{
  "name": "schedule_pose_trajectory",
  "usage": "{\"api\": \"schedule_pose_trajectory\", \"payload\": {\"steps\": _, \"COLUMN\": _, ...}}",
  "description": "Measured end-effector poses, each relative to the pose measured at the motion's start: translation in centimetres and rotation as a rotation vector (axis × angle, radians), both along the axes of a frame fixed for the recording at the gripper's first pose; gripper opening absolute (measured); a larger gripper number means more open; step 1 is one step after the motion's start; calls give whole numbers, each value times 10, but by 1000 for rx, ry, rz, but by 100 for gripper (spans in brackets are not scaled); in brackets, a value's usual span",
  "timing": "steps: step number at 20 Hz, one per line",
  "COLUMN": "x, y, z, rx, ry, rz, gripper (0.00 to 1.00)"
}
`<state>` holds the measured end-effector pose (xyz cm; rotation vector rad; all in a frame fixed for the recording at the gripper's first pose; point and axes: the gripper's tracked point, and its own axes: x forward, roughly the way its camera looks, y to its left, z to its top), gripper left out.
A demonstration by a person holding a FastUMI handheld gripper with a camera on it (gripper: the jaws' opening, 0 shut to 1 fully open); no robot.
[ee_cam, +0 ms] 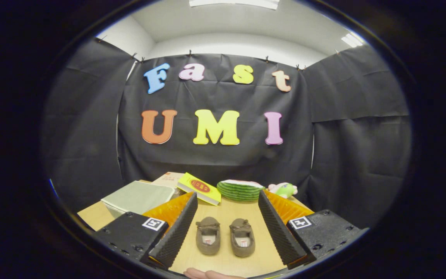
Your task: Open the storage box then place both shoes into the box .Put the left shoe in first, then the right shoe, with the right side of both shoes facing outward in a uniform manner.
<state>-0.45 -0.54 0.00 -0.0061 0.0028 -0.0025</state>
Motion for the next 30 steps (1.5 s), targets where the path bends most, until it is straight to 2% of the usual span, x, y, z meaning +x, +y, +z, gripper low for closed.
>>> {"api": "schedule_pose_trajectory", "payload": {"steps": 17, "x": 3, "y": -7, "z": 2, "rx": 9, "ry": 0, "rz": -17, "gripper": 100}}
{"api": "schedule_pose_trajectory", "payload": {"steps": 23, "x": 45, "y": 12, "z": -5, "rx": 35, "ry": 47, "rz": 9, "gripper": 100}}
{"api": "schedule_pose_trajectory", "payload": {"steps": 30, "x": 117, "y": 72, "z": -51, "rx": 115, "ry": 221, "rz": 134, "gripper": 100}}
